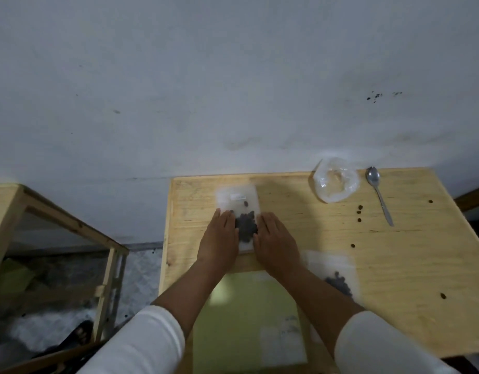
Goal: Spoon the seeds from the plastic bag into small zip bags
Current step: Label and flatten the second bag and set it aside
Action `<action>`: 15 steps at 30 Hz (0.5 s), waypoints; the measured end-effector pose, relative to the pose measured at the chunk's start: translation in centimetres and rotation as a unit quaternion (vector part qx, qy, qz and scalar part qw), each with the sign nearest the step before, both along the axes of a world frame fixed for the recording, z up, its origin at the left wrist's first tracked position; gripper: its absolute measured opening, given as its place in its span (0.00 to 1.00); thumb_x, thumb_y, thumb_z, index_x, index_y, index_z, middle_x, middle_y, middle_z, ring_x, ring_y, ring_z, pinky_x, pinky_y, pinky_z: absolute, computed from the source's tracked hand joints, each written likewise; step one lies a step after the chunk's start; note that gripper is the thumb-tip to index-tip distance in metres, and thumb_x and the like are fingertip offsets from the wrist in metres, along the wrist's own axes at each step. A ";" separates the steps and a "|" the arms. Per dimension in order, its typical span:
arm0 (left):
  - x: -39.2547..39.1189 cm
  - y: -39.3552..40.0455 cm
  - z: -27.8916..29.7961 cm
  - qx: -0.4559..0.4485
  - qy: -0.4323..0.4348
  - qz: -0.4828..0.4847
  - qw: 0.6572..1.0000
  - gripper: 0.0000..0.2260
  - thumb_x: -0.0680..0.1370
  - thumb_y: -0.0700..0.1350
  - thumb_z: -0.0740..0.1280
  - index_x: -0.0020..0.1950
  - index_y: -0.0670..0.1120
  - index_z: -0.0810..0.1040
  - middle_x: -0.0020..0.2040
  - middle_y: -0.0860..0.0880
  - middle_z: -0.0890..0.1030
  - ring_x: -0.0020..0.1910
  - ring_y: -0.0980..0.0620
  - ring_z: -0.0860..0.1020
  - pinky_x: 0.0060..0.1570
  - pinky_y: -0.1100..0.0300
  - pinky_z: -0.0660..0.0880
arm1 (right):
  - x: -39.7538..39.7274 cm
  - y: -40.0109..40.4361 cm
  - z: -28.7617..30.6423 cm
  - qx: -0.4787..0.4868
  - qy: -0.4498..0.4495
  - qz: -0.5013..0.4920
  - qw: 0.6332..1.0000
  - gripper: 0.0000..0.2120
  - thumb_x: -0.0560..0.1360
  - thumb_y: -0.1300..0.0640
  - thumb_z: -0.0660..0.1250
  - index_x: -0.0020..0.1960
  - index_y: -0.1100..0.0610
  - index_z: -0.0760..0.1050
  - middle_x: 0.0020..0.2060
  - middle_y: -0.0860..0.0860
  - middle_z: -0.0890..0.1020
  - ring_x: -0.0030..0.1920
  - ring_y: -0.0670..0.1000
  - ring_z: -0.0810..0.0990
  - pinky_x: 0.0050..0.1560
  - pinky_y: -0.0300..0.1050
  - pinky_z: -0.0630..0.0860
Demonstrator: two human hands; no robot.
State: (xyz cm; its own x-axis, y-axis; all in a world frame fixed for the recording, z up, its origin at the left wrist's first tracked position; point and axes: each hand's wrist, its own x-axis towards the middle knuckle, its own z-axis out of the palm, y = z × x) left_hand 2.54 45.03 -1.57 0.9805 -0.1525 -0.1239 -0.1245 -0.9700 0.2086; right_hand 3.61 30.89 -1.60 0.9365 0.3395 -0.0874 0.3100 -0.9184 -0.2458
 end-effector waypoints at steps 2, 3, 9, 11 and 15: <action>-0.4 -0.7 1.0 -0.058 -0.018 0.012 0.998 0.19 0.82 0.41 0.51 0.73 0.37 0.60 0.72 0.39 0.63 0.73 0.43 0.58 0.74 0.54 0.50 | -0.8 -1.2 0.3 -0.005 -0.005 -0.029 1.000 0.23 0.74 0.53 0.53 0.60 0.68 0.73 0.55 0.63 0.79 0.58 0.60 0.78 0.59 0.51 0.77; -0.7 -1.1 1.3 -0.086 -0.034 0.013 0.996 0.19 0.82 0.40 0.53 0.72 0.37 0.62 0.72 0.40 0.65 0.73 0.44 0.60 0.73 0.56 0.53 | -1.3 -1.9 0.6 -0.013 0.001 -0.044 0.999 0.24 0.74 0.53 0.53 0.60 0.68 0.73 0.55 0.63 0.79 0.58 0.60 0.78 0.58 0.51 0.77; -4.2 -5.7 1.7 -0.167 -0.008 -0.056 0.984 0.18 0.81 0.38 0.55 0.71 0.38 0.65 0.68 0.40 0.70 0.68 0.45 0.66 0.67 0.58 0.62 | -6.2 -8.0 1.8 0.008 -0.014 -0.171 0.985 0.18 0.72 0.58 0.61 0.57 0.68 0.73 0.53 0.63 0.77 0.53 0.62 0.78 0.51 0.50 0.78; -5.6 -7.3 1.1 -0.176 0.030 -0.068 0.982 0.19 0.81 0.42 0.54 0.72 0.41 0.64 0.69 0.42 0.69 0.68 0.46 0.66 0.66 0.59 0.61 | -8.1 -9.8 1.7 -0.007 0.015 -0.221 0.975 0.22 0.77 0.55 0.59 0.68 0.64 0.65 0.66 0.59 0.69 0.67 0.58 0.68 0.62 0.48 0.70; -7.8 -10.4 0.4 -0.192 0.108 -0.082 0.972 0.20 0.82 0.45 0.54 0.74 0.43 0.61 0.71 0.44 0.67 0.68 0.47 0.65 0.64 0.60 0.61 | -11.1 -12.5 1.0 -0.010 0.048 -0.273 0.961 0.23 0.79 0.51 0.56 0.72 0.55 0.60 0.72 0.54 0.62 0.71 0.53 0.60 0.64 0.46 0.68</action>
